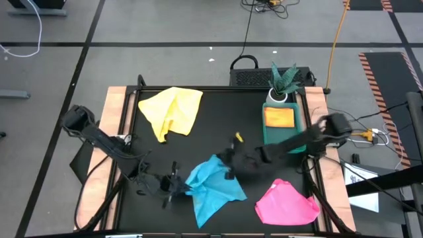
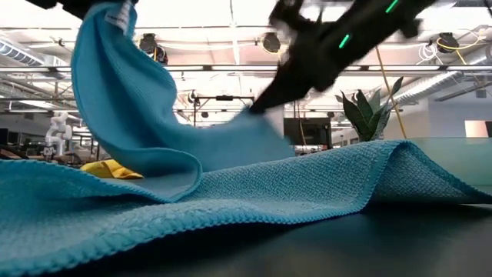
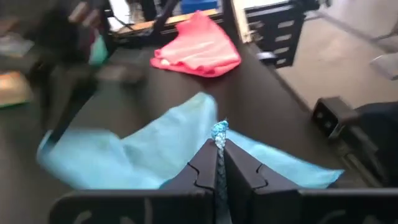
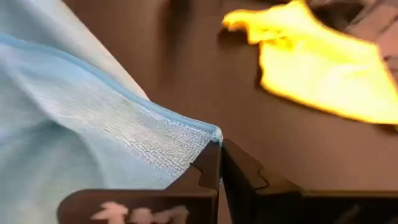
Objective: Fold microfiber towels
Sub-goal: Fold the blue microfiber cloth
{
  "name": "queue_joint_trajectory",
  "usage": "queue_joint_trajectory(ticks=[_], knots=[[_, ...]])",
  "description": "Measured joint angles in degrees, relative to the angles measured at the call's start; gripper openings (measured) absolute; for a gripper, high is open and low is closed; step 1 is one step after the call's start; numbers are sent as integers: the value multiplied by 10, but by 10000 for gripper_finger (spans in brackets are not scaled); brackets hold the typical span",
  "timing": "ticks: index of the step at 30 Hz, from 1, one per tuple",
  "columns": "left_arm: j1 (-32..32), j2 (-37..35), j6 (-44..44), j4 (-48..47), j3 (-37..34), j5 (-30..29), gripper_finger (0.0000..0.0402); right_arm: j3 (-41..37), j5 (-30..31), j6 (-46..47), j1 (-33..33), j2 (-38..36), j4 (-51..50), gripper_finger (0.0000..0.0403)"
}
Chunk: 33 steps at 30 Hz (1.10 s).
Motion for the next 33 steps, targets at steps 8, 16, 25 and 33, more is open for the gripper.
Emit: queue_joint_trajectory(ticks=[8,16,25,33], knots=[[17,-20,-9,-49,0,-70,50,0,200,130,161,-70,-74,1],[101,-20,-67,-149,0,-51,180,-8,280,194,162,-59,-78,1],[117,-10,-273,-154,-30,-23,224,-47,308,210,100,-58,-77,0],[144,-10,-435,37,-180,-8,214,-50,305,220,147,-58,-74,0]])
